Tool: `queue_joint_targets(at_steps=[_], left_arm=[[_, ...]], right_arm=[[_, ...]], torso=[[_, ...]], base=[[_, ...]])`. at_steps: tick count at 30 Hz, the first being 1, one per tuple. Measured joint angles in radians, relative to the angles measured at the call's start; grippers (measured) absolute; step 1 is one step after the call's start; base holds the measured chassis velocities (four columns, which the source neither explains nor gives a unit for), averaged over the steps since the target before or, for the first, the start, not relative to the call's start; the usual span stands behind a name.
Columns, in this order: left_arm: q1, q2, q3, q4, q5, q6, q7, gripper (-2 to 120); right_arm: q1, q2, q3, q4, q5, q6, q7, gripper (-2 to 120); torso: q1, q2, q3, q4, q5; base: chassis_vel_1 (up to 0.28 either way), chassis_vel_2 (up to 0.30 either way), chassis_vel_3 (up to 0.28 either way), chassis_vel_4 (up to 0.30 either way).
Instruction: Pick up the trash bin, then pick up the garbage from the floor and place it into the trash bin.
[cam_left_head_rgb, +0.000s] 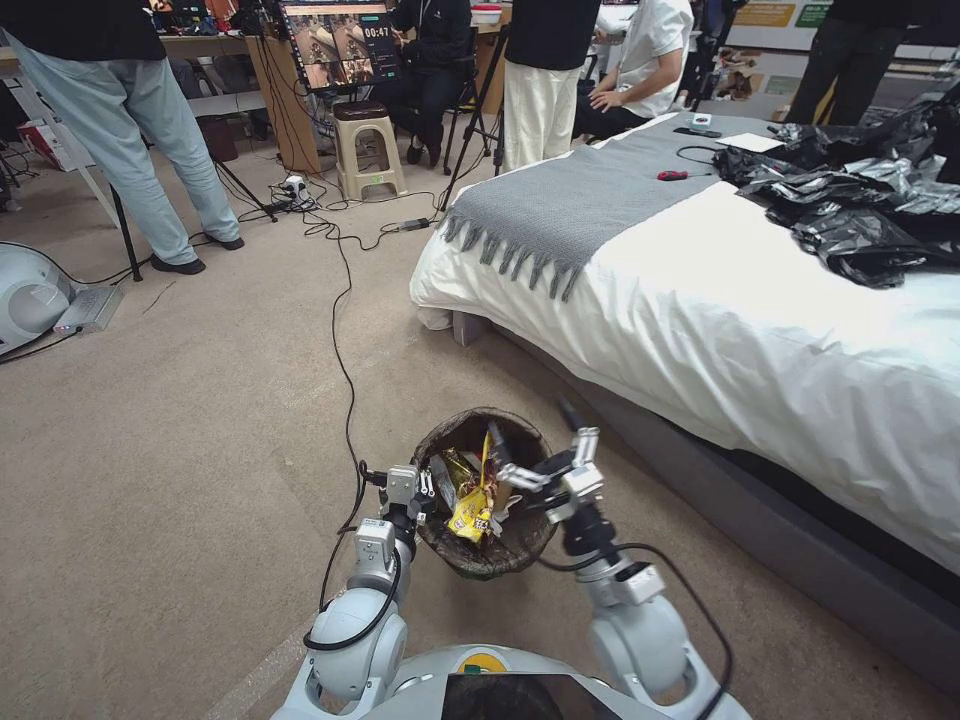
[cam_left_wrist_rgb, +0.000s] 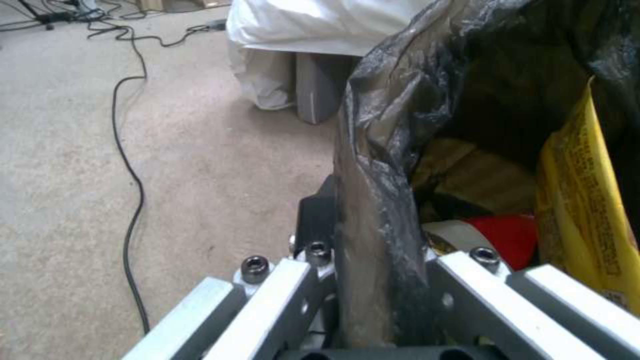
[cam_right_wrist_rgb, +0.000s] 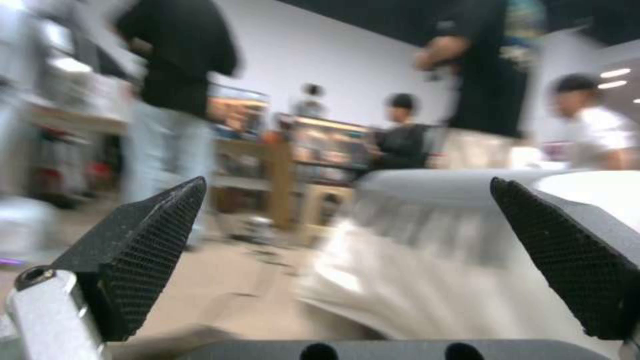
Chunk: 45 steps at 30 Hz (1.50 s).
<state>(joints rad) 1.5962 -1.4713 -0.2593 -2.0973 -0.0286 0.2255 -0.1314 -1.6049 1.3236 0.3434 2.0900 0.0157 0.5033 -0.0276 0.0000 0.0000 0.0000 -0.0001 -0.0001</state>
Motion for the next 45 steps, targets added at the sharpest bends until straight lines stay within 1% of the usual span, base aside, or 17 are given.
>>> queue_joint_targets(at_steps=[1,2,3,5,6,9,17,30,39,42,43,45], left_arm=[[-0.001,0.0,-0.002,0.0,-0.002,0.0,0.0,0],[-0.001,0.0,-0.002,0.0,-0.002,0.0,0.0,0],[-0.001,0.001,-0.003,0.001,-0.003,0.0,0.0,0],[-0.004,0.001,-0.002,0.001,-0.007,0.0,0.0,0],[-0.004,0.001,-0.002,0.001,-0.007,0.0,0.0,0],[-0.009,0.0,-0.003,-0.001,-0.012,0.001,-0.001,0],[-0.004,0.0,-0.006,-0.013,-0.023,0.003,-0.001,0],[0.0,0.001,-0.007,-0.026,-0.024,0.005,0.002,0],[0.001,0.003,-0.013,-0.048,-0.031,0.009,0.003,0],[-0.003,-0.004,-0.039,-0.082,-0.051,0.015,0.0,0],[-0.003,-0.004,-0.039,-0.082,-0.051,0.015,0.0,0],[-0.009,-0.006,-0.061,-0.117,-0.072,0.023,-0.007,0]], right_arm=[[-0.02,0.006,0.039,0.004,-0.006,0.002,0.017,100],[-0.02,0.006,0.039,0.004,-0.006,0.002,0.017,100],[-0.033,0.011,0.064,0.002,-0.007,0.008,0.035,100],[-0.056,0.017,0.118,-0.036,-0.001,0.03,0.071,100],[-0.056,0.017,0.118,-0.036,-0.001,0.03,0.071,100],[-0.078,0.023,0.161,-0.099,0.014,0.063,0.088,100],[-0.083,0.039,0.172,-0.169,0.025,0.095,0.087,100],[-0.067,0.038,0.16,-0.167,0.027,0.088,0.078,100],[-0.064,0.039,0.159,-0.167,0.026,0.085,0.077,100],[-0.063,0.039,0.162,-0.169,0.026,0.085,0.076,100],[-0.063,0.039,0.162,-0.169,0.026,0.085,0.076,100],[-0.064,0.037,0.165,-0.172,0.026,0.085,0.076,100]], torso=[[0.0,0.0,0.0,-0.0002,0.0],[0.0,0.0,0.0,-0.0002,0.0],[0.0,0.0,0.0,-0.0002,0.0001],[0.0,0.0,0.0,0.0001,0.0001],[0.0,0.0,0.0,0.0001,0.0001],[0.0,0.0,0.0,-0.0001,0.0002],[0.0,0.0,0.0,0.0001,0.0002],[0.0,0.0,0.0,0.0001,0.0],[0.0,0.0,0.0,0.0001,0.0],[0.0,0.0,0.0,0.0001,0.0],[0.0,0.0,0.0,0.0001,0.0],[0.0,0.0,0.0,0.0001,0.0002]], base=[[0.0,0.0,0.0,0.0],[0.0,0.0,0.0,0.0],[0.0,0.0,0.0,0.0],[0.0,0.0,0.0,0.0],[0.0,0.0,0.0,0.0],[0.0,0.0,0.0,0.0],[0.0,0.0,0.0,0.0],[0.0,0.0,0.0,0.0],[0.06,0.06,0.062,0.061],[0.084,0.088,0.093,0.085],[0.084,0.082,0.115,0.087],[0.097,0.109,0.105,0.11]])
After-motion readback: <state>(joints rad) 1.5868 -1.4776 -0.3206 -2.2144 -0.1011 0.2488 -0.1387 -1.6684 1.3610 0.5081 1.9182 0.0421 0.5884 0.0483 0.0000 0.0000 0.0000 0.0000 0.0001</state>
